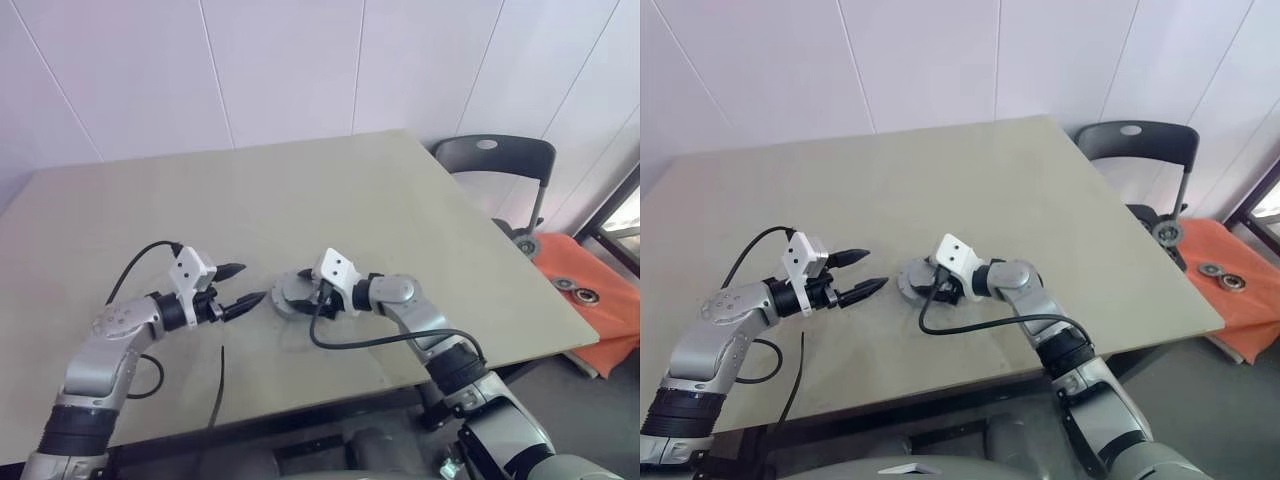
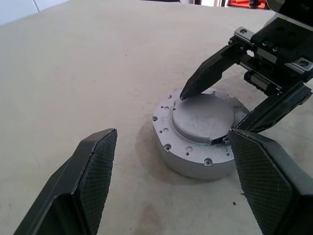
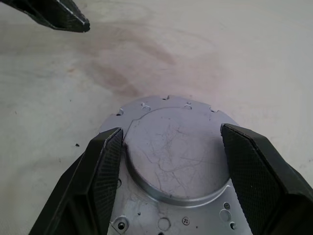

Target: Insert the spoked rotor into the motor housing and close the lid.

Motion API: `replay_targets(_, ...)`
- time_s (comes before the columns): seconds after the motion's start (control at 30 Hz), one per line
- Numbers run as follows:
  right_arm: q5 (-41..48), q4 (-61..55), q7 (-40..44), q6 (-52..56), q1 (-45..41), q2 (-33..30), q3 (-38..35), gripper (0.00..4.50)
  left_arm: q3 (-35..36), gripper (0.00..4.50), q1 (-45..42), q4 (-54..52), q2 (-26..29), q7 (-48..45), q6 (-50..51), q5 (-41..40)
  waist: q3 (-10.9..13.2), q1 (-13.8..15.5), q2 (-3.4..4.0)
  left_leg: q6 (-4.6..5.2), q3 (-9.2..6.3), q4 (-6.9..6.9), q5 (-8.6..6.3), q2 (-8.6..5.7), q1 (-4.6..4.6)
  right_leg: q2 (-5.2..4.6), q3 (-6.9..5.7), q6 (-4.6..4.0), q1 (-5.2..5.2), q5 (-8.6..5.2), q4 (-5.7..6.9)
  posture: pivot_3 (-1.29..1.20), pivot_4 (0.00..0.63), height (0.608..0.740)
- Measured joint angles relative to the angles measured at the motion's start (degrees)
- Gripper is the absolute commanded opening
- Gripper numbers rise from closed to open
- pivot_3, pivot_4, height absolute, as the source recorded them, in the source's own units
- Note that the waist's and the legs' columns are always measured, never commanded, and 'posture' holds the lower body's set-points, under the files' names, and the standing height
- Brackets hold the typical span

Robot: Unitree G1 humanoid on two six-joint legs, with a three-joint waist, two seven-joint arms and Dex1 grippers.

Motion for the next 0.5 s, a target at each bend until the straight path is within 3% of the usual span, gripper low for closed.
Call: replay_targets(0.5, -1.8, 1.8, 2.8, -4.9, -2.5, -1.8, 1.7, 3.31, 0.0, 3.88, 1.0, 0.2, -0.3, 0.0, -0.1, 0.0, 0.0, 0.1, 0.0, 0.0, 0.0, -0.06, 0.0, 0.0, -0.05, -0.01, 0.01, 0.01, -0.05, 0.0, -0.05, 0.0, 0.0, 0.74)
